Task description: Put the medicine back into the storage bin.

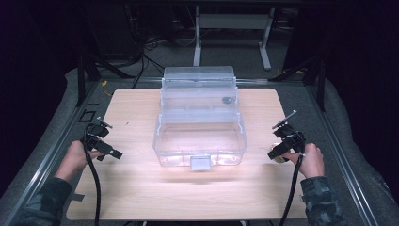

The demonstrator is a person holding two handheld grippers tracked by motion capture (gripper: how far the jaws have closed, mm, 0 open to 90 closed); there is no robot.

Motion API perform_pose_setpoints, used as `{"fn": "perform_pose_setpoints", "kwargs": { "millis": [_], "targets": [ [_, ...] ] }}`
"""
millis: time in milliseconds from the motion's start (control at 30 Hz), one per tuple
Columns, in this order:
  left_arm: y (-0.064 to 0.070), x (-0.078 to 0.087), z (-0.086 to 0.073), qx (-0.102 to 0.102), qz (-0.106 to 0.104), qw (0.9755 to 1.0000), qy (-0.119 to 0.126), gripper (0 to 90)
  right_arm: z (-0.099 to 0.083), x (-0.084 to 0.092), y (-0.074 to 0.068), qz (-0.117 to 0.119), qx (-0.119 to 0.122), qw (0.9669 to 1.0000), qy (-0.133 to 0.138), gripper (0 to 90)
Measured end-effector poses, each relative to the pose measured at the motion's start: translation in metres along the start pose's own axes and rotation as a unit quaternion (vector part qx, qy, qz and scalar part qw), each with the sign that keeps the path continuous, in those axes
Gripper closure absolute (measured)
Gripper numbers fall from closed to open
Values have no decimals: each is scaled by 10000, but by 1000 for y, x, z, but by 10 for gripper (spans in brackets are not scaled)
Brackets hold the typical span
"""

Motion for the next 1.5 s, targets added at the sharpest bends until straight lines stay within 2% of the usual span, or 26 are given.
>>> {"fn": "perform_pose_setpoints", "kwargs": {
  "millis": [367,633,1033,1333,1367,1400,1433,1500],
  "targets": [
    [-2,-2,4,1,-28,10000,-6,2,15,30,-5,-79,231,9997,64,201],
    [-3,3,5,-17,13,10000,11,2,23,42,-7,-46,325,9994,107,201],
    [-3,2,7,-35,8,10000,-66,2,39,61,-10,-114,482,9987,138,201],
    [-3,4,7,-60,37,10000,-57,2,57,74,-23,-78,688,9973,232,201],
    [-3,4,7,-54,30,10000,-48,2,59,75,-25,-99,723,9971,222,201],
    [-3,4,7,-35,25,10000,-40,2,60,76,-26,-311,718,9968,159,201],
    [-4,4,7,-42,5,10000,-40,2,62,77,-28,-311,747,9966,157,201],
    [-4,4,7,-43,8,10000,-50,2,67,76,-33,-56,828,9963,225,201]
  ]
}}
Point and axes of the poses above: each handheld gripper's, and its own axes: x roughly backward along the jaws, z roughly out of its top, y roughly to its right, the point moved 5 cm from there along -x, roughly forward along the jaws, and after that the axes turned 9 degrees about -y, right-handed, at the moved point
